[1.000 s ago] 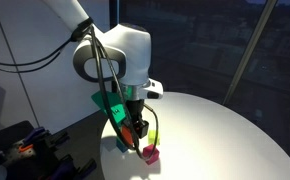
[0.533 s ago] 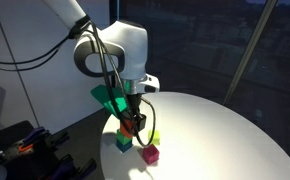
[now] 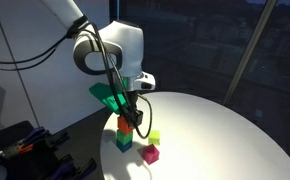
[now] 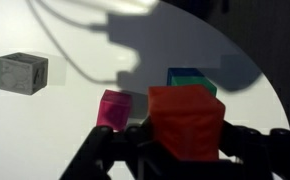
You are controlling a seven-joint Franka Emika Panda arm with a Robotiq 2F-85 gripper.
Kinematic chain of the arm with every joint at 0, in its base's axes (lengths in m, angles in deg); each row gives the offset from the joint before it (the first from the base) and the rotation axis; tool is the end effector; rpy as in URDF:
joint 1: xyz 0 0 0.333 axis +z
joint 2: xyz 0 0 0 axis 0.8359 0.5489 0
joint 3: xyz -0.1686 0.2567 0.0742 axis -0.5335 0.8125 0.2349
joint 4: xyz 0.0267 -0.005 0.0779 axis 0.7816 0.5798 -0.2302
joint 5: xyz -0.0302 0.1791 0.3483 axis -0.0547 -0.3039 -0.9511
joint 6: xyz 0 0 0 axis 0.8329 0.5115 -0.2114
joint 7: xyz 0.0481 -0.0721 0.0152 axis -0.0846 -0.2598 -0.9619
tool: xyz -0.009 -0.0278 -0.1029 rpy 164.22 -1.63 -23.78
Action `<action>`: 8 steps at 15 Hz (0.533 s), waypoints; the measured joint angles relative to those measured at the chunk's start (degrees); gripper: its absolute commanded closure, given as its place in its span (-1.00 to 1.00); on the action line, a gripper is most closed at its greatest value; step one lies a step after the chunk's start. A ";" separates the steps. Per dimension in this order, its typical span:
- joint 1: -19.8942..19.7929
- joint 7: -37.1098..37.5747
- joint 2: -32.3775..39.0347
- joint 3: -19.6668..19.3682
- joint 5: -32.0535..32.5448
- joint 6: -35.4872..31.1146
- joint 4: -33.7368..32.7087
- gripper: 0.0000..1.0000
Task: Put the orange block on the green block
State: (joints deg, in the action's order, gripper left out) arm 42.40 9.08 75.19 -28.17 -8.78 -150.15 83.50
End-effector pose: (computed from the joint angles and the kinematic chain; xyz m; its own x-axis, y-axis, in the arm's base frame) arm 0.3925 -0.2163 0.2720 0.9906 -0.1337 0.0304 -0.1327 -0.9906 -0.0323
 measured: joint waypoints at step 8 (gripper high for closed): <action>1.20 0.03 0.00 1.13 0.00 -2.16 2.10 0.57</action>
State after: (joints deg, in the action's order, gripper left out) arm 43.61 9.10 75.20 -27.04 -8.78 -152.31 85.60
